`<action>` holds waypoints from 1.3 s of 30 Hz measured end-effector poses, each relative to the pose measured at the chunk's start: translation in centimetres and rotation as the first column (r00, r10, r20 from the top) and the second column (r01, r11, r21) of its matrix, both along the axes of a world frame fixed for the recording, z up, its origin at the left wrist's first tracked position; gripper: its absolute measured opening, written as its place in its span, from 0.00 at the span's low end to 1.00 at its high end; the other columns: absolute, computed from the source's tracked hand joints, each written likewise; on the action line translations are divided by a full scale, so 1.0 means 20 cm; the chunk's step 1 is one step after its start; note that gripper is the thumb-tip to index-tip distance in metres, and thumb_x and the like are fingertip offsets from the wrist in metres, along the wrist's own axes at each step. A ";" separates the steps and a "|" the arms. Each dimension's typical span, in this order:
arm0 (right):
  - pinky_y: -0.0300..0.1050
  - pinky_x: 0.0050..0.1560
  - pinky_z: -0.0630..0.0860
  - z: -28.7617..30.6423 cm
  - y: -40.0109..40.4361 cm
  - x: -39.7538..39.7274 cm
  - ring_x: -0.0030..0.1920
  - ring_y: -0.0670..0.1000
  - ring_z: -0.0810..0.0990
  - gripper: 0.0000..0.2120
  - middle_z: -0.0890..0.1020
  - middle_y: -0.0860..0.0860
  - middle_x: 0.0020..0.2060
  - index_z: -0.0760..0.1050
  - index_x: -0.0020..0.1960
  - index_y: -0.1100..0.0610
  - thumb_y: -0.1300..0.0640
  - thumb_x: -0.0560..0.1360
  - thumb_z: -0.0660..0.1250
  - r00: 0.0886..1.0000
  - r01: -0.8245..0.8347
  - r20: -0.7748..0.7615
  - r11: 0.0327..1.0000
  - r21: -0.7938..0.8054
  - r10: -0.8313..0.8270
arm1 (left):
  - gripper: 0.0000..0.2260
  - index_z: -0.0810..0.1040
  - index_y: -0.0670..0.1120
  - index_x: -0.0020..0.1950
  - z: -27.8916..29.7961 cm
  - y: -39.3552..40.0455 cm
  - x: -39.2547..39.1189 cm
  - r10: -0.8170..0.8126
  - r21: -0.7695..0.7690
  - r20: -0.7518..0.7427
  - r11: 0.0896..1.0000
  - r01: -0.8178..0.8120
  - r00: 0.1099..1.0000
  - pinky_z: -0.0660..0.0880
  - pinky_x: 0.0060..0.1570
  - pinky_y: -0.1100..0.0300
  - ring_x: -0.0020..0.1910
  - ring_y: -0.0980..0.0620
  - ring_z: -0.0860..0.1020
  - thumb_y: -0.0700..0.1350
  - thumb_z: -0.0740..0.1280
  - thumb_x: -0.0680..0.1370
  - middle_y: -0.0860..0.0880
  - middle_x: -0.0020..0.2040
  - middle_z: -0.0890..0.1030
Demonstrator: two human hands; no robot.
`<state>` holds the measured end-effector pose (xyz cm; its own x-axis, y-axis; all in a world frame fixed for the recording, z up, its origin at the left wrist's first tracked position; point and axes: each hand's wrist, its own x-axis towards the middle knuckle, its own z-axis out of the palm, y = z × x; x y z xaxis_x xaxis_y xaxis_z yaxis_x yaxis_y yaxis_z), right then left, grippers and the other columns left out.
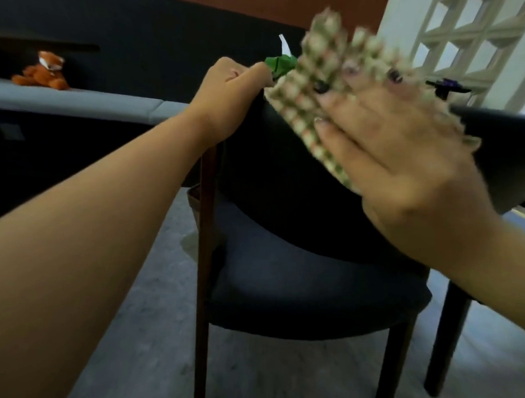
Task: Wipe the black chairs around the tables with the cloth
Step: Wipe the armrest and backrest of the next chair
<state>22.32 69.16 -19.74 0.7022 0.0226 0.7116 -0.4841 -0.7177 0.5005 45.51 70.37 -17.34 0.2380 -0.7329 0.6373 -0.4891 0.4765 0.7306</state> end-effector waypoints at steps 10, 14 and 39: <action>0.50 0.68 0.69 -0.60 -0.14 0.05 0.65 0.56 0.75 0.17 0.78 0.59 0.62 0.79 0.60 0.63 0.58 0.73 0.70 0.825 -0.117 -0.563 0.962 -0.248 -0.045 | 0.13 0.66 0.48 0.28 0.05 0.07 -0.06 0.170 0.177 0.035 0.969 -0.174 0.985 0.64 0.33 0.57 0.29 0.54 0.66 0.53 0.61 0.69 0.51 0.27 0.67; 0.50 0.68 0.70 -0.57 -0.09 0.03 0.65 0.55 0.75 0.14 0.79 0.56 0.61 0.81 0.58 0.59 0.55 0.74 0.69 0.823 -0.117 -0.566 0.962 -0.246 -0.045 | 0.14 0.63 0.48 0.28 0.05 0.07 -0.08 0.215 0.169 -0.003 0.963 -0.212 0.977 0.62 0.32 0.57 0.28 0.53 0.64 0.50 0.61 0.72 0.53 0.25 0.64; 0.57 0.67 0.70 0.01 0.00 0.13 0.62 0.62 0.77 0.12 0.80 0.63 0.57 0.78 0.57 0.68 0.67 0.79 0.60 0.954 -0.297 -0.037 0.915 -0.273 0.298 | 0.15 0.65 0.47 0.35 0.05 0.00 -0.06 0.195 0.202 -0.350 0.971 -0.129 0.916 0.65 0.33 0.64 0.33 0.56 0.66 0.39 0.54 0.83 0.49 0.35 0.67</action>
<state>24.86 69.13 -19.51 0.6296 0.4230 0.6517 -0.2726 -0.6653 0.6950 44.23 70.29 -16.27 0.5544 -0.7543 0.3518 -0.2330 0.2652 0.9356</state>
